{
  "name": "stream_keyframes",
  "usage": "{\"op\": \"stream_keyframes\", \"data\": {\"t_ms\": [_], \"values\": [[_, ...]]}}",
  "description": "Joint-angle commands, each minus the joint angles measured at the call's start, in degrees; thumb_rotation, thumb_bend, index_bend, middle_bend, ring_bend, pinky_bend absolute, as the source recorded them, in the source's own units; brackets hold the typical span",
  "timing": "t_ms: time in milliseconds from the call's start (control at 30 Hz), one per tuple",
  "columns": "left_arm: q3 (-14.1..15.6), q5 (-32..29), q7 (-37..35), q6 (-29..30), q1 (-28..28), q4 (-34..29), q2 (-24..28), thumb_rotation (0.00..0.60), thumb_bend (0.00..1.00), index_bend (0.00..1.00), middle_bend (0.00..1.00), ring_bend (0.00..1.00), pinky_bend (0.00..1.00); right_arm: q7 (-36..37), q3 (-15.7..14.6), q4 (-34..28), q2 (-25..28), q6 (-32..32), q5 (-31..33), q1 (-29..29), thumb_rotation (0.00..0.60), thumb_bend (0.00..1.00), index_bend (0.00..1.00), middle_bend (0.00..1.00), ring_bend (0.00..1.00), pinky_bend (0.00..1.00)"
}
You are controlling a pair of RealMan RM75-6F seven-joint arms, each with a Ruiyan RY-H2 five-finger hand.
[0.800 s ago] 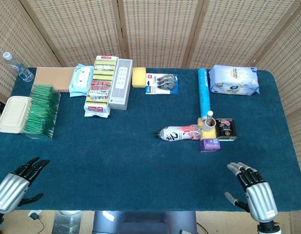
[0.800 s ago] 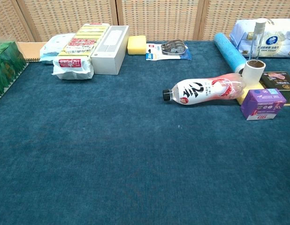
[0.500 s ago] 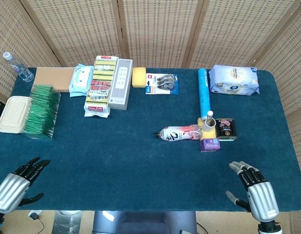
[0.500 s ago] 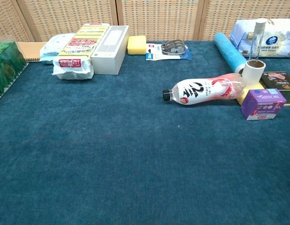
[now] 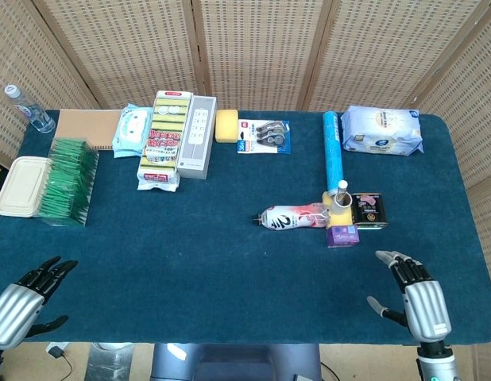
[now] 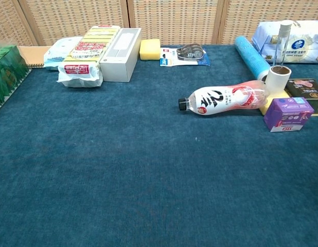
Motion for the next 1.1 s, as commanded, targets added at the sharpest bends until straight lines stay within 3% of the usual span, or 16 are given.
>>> {"op": "stream_keyframes", "data": {"t_ms": [33, 167, 267, 667, 1100], "values": [[-0.1, -0.3, -0.1, 0.1, 0.2, 0.1, -0.1, 0.6, 0.11, 0.0, 0.17, 0.1, 0.3, 0.4, 1.9, 0.8, -1.5, -2.2, 2.3, 1.6, 0.6, 0.16, 0.2, 0.29, 0.27, 0.3], [-0.1, -0.3, -0.2, 0.1, 0.2, 0.2, -0.1, 0.6, 0.11, 0.0, 0.17, 0.1, 0.3, 2.4, 4.5, 0.8, -2.7, -5.5, 5.5, 4.0, 0.6, 0.16, 0.2, 0.29, 0.28, 0.31], [-0.1, -0.5, -0.6, 0.3, 0.3, 0.3, -0.1, 0.6, 0.11, 0.0, 0.17, 0.1, 0.3, 1.5, 8.6, 2.0, -3.8, -11.9, 11.2, 8.2, 0.6, 0.16, 0.21, 0.29, 0.28, 0.31], [-0.4, -0.7, -1.9, 0.8, 0.4, 0.8, 0.1, 0.6, 0.11, 0.0, 0.17, 0.1, 0.3, 0.8, 13.5, 3.7, -5.7, -23.9, 21.4, 15.6, 0.6, 0.16, 0.21, 0.29, 0.28, 0.31], [-0.6, -1.0, -2.3, 0.8, 0.4, 1.0, 0.2, 0.6, 0.11, 0.0, 0.17, 0.1, 0.3, -2.2, 16.7, 4.2, -3.9, -30.0, 28.8, 20.4, 0.6, 0.16, 0.21, 0.29, 0.28, 0.32]]}}
